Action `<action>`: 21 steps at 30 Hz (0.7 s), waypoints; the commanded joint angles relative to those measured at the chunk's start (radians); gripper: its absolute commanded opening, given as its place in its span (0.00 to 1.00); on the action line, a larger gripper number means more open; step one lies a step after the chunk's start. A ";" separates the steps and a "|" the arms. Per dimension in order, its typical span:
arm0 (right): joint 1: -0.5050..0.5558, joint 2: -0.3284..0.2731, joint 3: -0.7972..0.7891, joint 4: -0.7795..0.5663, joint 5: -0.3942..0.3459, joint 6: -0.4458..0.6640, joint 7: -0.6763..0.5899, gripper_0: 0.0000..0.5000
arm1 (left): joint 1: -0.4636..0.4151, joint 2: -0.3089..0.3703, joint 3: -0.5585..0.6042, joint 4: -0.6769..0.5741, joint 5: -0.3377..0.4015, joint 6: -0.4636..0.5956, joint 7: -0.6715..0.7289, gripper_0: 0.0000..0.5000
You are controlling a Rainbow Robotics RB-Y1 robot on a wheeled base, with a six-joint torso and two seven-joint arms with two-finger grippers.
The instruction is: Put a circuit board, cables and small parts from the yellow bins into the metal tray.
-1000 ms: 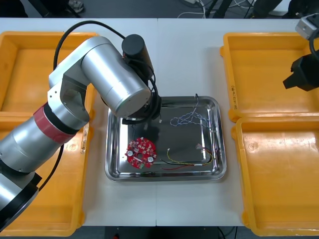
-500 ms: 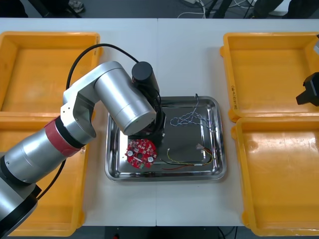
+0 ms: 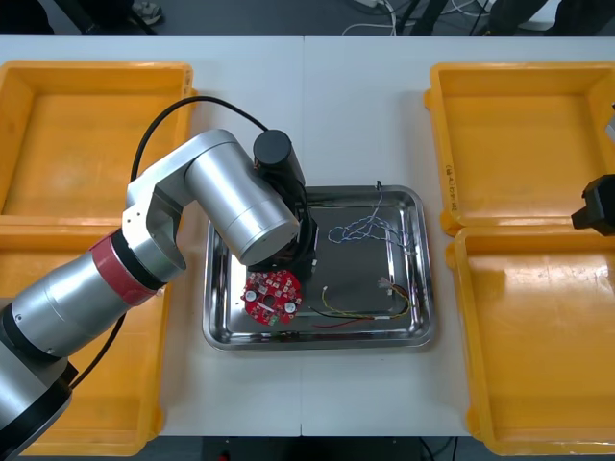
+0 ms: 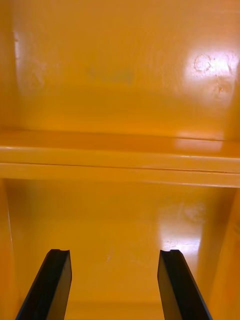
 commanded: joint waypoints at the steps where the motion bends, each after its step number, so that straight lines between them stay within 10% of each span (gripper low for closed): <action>1: 0.034 -0.048 -0.032 -0.029 0.023 -0.038 -0.035 1.00 | 0.010 -0.022 -0.016 -0.006 -0.012 -0.011 0.044 0.00; 9: 0.083 -0.068 -0.032 -0.029 0.023 -0.095 -0.037 1.00 | 0.010 -0.015 -0.016 -0.006 -0.007 -0.011 0.041 0.00; 12: 0.101 -0.076 -0.039 -0.029 0.032 -0.101 -0.037 1.00 | 0.010 -0.014 -0.016 -0.006 -0.006 -0.012 0.038 0.59; 16: 0.114 -0.077 -0.060 -0.029 0.032 -0.101 -0.031 1.00 | 0.010 -0.014 -0.016 -0.006 -0.009 -0.021 0.033 0.93; 21: 0.118 -0.077 -0.063 -0.030 0.026 -0.101 -0.034 1.00 | 0.010 -0.012 -0.016 -0.006 -0.010 -0.031 0.030 0.99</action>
